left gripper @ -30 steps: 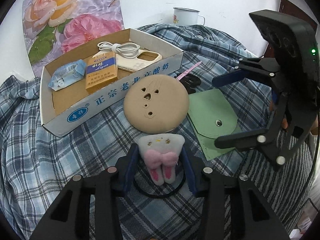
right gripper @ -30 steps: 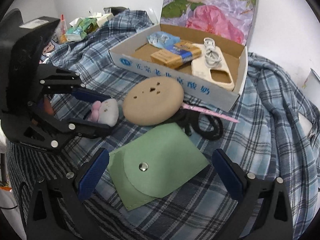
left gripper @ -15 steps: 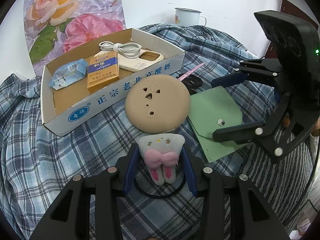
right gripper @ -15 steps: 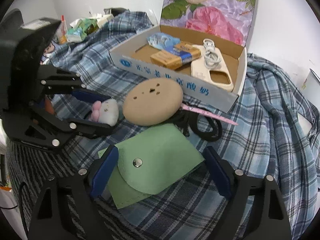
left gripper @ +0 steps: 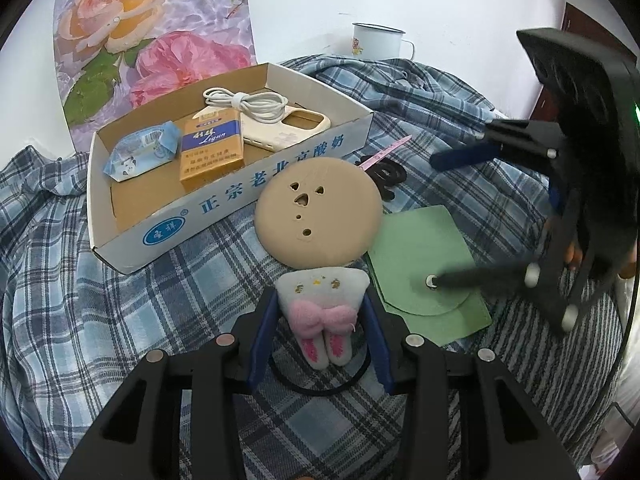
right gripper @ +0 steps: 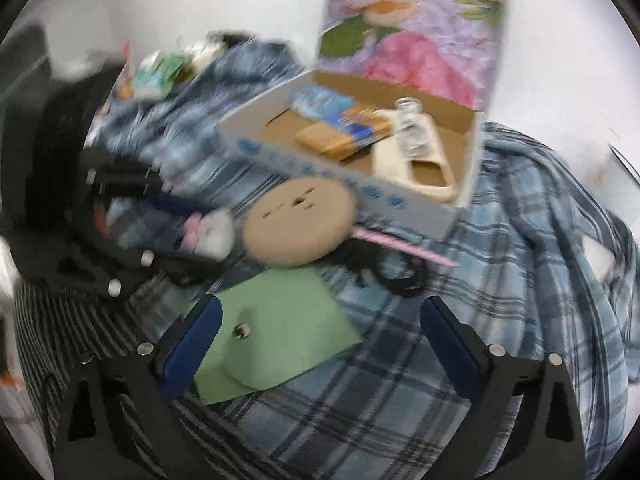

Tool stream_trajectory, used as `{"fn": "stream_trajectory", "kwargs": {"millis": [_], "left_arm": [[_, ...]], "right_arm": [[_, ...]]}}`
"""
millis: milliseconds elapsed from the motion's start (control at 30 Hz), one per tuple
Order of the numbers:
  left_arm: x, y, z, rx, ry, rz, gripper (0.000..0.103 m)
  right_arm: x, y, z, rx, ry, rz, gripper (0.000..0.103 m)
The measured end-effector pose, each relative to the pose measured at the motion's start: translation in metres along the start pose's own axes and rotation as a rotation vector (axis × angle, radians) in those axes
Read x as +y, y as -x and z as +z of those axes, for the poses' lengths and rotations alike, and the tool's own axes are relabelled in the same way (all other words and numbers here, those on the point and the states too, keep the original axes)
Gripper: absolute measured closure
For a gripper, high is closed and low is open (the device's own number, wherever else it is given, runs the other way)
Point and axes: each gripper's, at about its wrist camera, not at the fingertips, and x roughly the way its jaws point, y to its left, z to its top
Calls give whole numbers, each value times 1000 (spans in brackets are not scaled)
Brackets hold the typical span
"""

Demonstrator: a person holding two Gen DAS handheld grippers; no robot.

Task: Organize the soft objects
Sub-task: 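Grasp the pink-and-white plush tooth with the left gripper while the right gripper grasps the green felt pouch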

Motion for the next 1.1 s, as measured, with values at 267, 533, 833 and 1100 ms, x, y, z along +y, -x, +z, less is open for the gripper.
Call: {"fn": "stream_trajectory", "kwargs": {"millis": [267, 533, 833, 1100], "left_arm": [[0, -3, 0, 5, 1, 3, 59], [0, -4, 0, 7, 2, 4, 59], [1, -2, -1, -4, 1, 1, 59], [2, -1, 0, -5, 15, -9, 59]], "right_arm": [[11, -17, -5, 86, 64, 23, 9], [15, -17, -5, 91, 77, 57, 17], [3, 7, -3, -29, 25, 59, 100], [10, 4, 1, -5, 59, 74, 0]]}}
